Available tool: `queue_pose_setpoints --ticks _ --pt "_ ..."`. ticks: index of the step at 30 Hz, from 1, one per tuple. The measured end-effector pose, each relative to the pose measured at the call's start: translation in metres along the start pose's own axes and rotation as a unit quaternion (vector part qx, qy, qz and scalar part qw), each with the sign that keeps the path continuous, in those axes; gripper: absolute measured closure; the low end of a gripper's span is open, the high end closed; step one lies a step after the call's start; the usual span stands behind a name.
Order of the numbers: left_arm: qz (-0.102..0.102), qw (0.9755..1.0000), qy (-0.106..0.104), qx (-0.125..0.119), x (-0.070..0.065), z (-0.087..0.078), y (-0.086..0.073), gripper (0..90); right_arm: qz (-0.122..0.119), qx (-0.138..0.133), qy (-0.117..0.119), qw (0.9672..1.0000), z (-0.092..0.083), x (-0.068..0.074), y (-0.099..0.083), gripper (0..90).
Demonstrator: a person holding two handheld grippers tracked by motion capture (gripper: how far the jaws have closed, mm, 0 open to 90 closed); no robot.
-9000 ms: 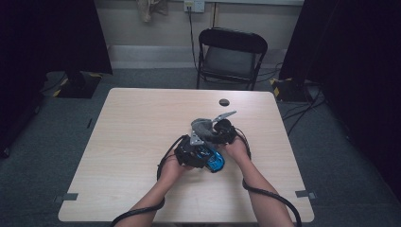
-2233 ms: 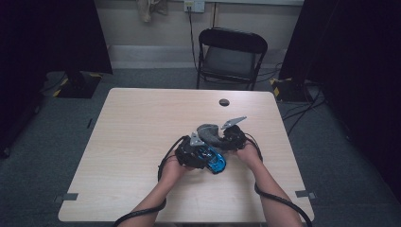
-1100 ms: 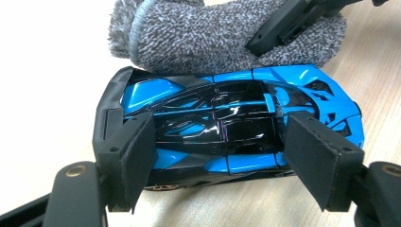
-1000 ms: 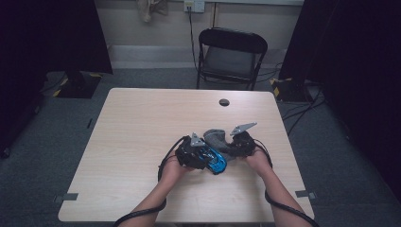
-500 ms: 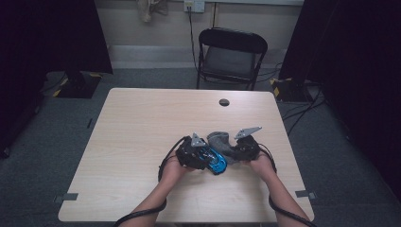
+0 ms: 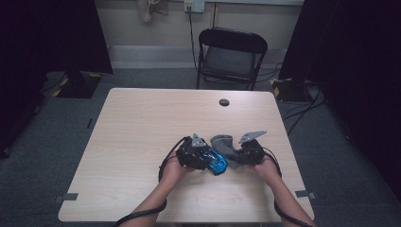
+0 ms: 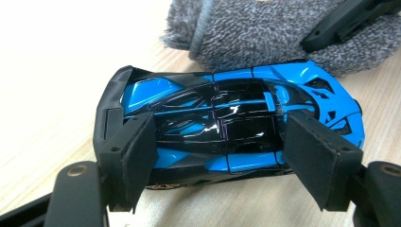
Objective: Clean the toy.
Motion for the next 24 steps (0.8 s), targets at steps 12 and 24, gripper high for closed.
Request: queue_pose_setpoints --ticks 12,24 --pt "-0.002 1.0000 0.000 0.004 -0.002 0.000 0.001 26.7 0.004 -0.008 0.002 1.0000 -0.010 0.004 -0.012 72.6" --pt "0.000 1.0000 0.000 0.009 -0.004 0.001 0.001 26.7 -0.002 0.000 -0.001 1.0000 -0.024 0.007 -0.026 72.4"
Point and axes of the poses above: each handheld gripper's, and its own axes: z roughly forward along the jaws, y roughly out of its top, x roughly to its left, the point moved 10 cm from there along z, roughly forward along the jaws, and after that the axes turned 3 degrees about z, right-handed, at the moved point
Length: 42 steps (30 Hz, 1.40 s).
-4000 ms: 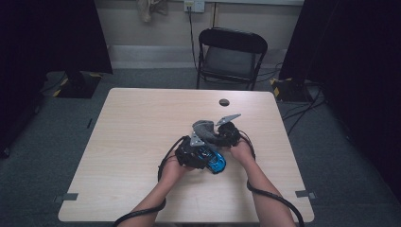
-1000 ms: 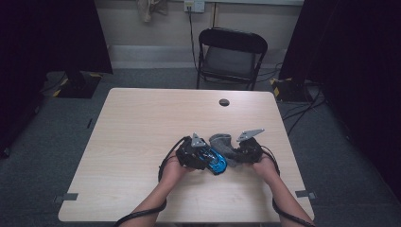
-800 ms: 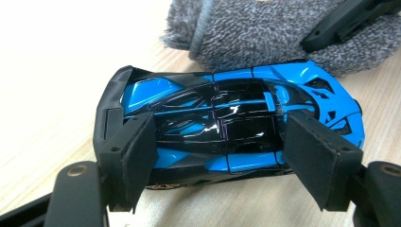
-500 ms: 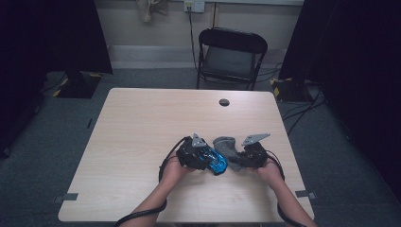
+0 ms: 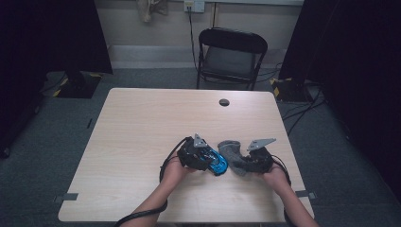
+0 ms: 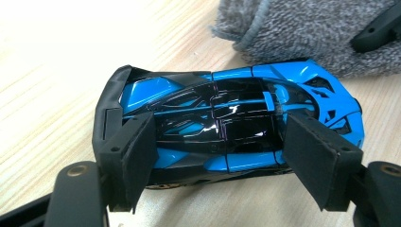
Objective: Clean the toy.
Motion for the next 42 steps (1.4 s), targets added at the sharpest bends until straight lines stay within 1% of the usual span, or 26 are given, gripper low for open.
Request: queue_pose_setpoints --ticks 2,5,10,12,16,18,21,23,26,27,28,29,30,33,34,35,39,40,42 --pt "0.002 1.0000 0.000 0.002 0.000 0.000 0.000 26.7 0.001 -0.001 -0.001 1.0000 -0.002 0.000 -0.002 72.3" --pt "-0.001 1.0000 -0.001 0.000 0.000 0.000 0.000 26.6 0.002 -0.001 -0.001 1.0000 -0.005 0.001 -0.005 72.1" --pt "-0.002 1.0000 0.001 0.003 -0.001 0.001 0.001 25.8 0.000 0.001 -0.004 1.0000 -0.010 0.001 -0.010 71.6" --pt "-0.004 1.0000 -0.003 0.003 -0.002 0.001 0.001 22.7 0.001 0.002 -0.005 1.0000 -0.012 0.001 -0.011 71.4" --pt "-0.010 0.9999 -0.011 0.001 -0.004 0.000 0.001 21.2 0.001 0.003 -0.013 0.9999 -0.016 -0.002 -0.012 71.2" --pt "-0.010 0.9999 -0.014 0.003 -0.004 -0.001 0.001 21.0 0.001 0.002 -0.016 0.9999 -0.018 -0.004 -0.010 71.3" --pt "-0.006 0.9997 -0.025 0.006 -0.008 -0.002 0.001 18.5 0.000 -0.006 -0.019 0.9998 -0.023 -0.006 -0.005 71.3" --pt "0.001 0.9996 -0.029 0.006 -0.009 -0.004 0.001 18.0 0.002 -0.008 -0.021 0.9997 -0.025 -0.007 -0.003 71.3" --pt "-0.002 0.9994 -0.033 0.006 -0.008 -0.008 0.000 18.1 0.001 -0.010 -0.023 0.9997 -0.027 -0.009 0.001 71.3" --pt "-0.001 0.9995 -0.031 0.009 -0.007 -0.010 0.000 18.1 0.002 -0.011 -0.023 0.9997 -0.027 -0.009 0.003 71.3" --pt "-0.007 0.9994 -0.030 0.019 -0.006 -0.012 -0.003 18.2 0.002 -0.012 -0.024 0.9996 -0.027 -0.009 0.005 71.3" --pt "-0.005 0.9993 -0.026 0.024 -0.004 -0.013 -0.004 18.1 0.000 -0.013 -0.025 0.9996 -0.028 -0.009 0.007 71.2" --pt "-0.008 0.9994 -0.023 0.024 -0.002 -0.014 -0.006 18.2 0.000 -0.013 -0.026 0.9996 -0.028 -0.009 0.009 71.2" --pt "-0.007 0.9996 -0.018 0.021 0.004 -0.022 -0.010 18.2 -0.005 -0.018 -0.026 0.9995 -0.028 -0.006 0.018 71.2" --pt "-0.010 0.9996 -0.020 0.019 0.005 -0.023 -0.011 18.1 -0.006 -0.019 -0.026 0.9995 -0.027 -0.006 0.022 71.2" --pt "-0.007 0.9996 -0.020 0.019 0.006 -0.027 -0.012 18.1 -0.009 -0.020 -0.025 0.9995 -0.027 -0.005 0.024 71.2" --pt "-0.012 0.9996 -0.024 0.012 0.011 -0.041 -0.018 17.2 -0.019 -0.024 -0.022 0.9993 -0.023 0.002 0.039 70.8" --pt "-0.013 0.9996 -0.022 0.009 0.013 -0.044 -0.020 17.2 -0.019 -0.024 -0.020 0.9993 -0.022 0.004 0.043 70.7" --pt "-0.012 0.9997 -0.014 0.013 0.019 -0.051 -0.026 17.2 -0.023 -0.026 -0.016 0.9993 -0.019 0.009 0.050 70.5"
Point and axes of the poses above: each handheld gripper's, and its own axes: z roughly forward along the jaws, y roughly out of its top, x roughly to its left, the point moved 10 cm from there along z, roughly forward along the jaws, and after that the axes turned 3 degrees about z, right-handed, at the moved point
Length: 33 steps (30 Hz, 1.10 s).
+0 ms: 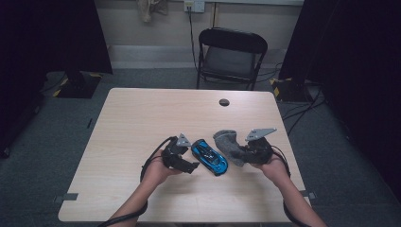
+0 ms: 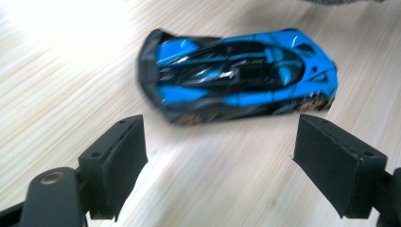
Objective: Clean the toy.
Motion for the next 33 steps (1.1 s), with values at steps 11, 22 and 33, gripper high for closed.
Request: queue_pose_setpoints --ticks 11,22,33 --pt "-0.011 0.9996 0.025 0.010 0.024 -0.033 -0.040 17.3 -0.029 -0.009 0.026 0.9992 0.023 0.033 0.041 70.4" --pt "-0.041 0.9981 0.046 0.005 0.046 -0.061 -0.069 17.8 -0.061 0.002 0.077 0.9952 0.075 0.091 0.067 70.1" --pt "-0.069 0.9960 0.055 -0.016 0.059 -0.089 -0.081 17.9 -0.087 0.026 0.113 0.9894 0.121 0.145 0.073 69.8"
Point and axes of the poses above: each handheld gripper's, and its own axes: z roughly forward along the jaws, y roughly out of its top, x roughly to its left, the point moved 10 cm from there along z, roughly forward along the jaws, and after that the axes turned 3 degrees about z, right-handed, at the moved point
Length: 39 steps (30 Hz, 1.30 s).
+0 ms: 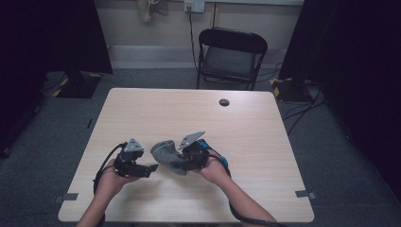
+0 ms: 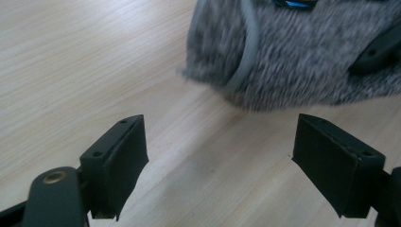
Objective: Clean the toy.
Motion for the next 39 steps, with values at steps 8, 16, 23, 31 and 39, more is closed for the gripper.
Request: queue_pose_setpoints --ticks 8,16,23,31,39 --pt "0.001 0.9998 0.001 -0.019 0.002 -0.012 0.008 17.9 0.001 0.016 0.003 0.9999 0.026 0.009 -0.002 68.1" --pt "0.005 0.9999 0.000 -0.016 0.001 -0.009 0.009 18.5 0.011 0.020 0.003 0.9997 0.036 0.010 -0.004 53.2" --pt "0.024 0.9994 -0.018 -0.016 -0.012 -0.003 0.014 18.4 0.018 0.005 -0.004 0.9998 0.023 0.005 -0.003 33.7" --pt "0.058 0.9974 -0.040 -0.014 -0.026 0.005 0.017 18.3 0.034 -0.008 -0.045 0.9984 -0.009 -0.019 -0.013 23.5" --pt "0.086 0.9944 -0.061 -0.005 -0.037 0.014 0.016 21.4 0.105 -0.029 -0.109 0.9880 -0.044 -0.066 -0.038 17.9"
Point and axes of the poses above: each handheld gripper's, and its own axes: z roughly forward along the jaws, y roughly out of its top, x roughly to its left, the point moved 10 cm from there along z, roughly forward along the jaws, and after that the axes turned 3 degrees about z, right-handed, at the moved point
